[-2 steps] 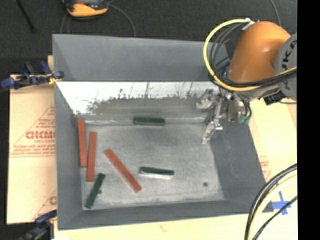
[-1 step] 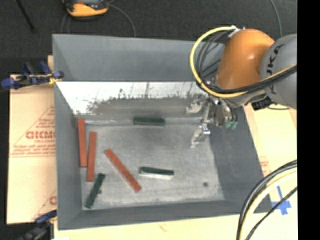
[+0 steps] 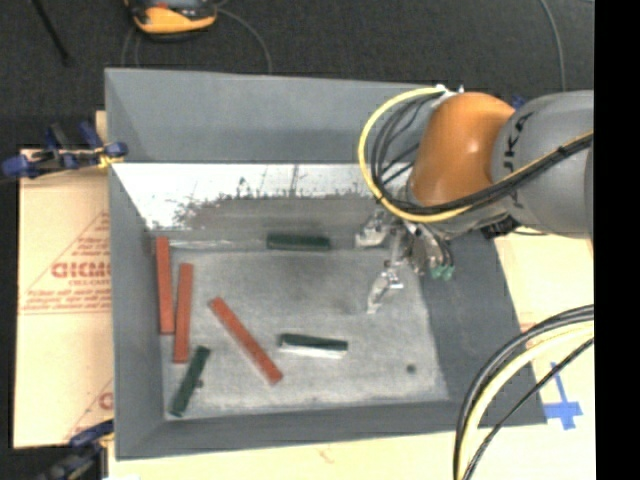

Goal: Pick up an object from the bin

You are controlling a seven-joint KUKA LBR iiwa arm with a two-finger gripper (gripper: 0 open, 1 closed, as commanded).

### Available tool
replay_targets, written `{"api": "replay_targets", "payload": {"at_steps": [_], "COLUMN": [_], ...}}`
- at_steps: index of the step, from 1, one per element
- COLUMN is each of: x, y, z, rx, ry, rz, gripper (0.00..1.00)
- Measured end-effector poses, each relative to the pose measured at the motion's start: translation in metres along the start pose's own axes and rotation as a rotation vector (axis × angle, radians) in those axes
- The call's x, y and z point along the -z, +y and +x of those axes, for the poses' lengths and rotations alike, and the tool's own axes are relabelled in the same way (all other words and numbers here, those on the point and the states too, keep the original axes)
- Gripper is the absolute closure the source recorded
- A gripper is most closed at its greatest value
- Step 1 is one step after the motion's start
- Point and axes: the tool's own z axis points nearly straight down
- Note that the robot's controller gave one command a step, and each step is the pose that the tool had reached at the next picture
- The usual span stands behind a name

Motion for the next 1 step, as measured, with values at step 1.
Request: {"api": "replay_targets", "payload": {"at_steps": [1], "x": [0.0034], "y": [0.0414], "z": [0.0581], "rx": [0.016], "ry": [0.015], "rz": [-0.003], "gripper": [0.00]}}
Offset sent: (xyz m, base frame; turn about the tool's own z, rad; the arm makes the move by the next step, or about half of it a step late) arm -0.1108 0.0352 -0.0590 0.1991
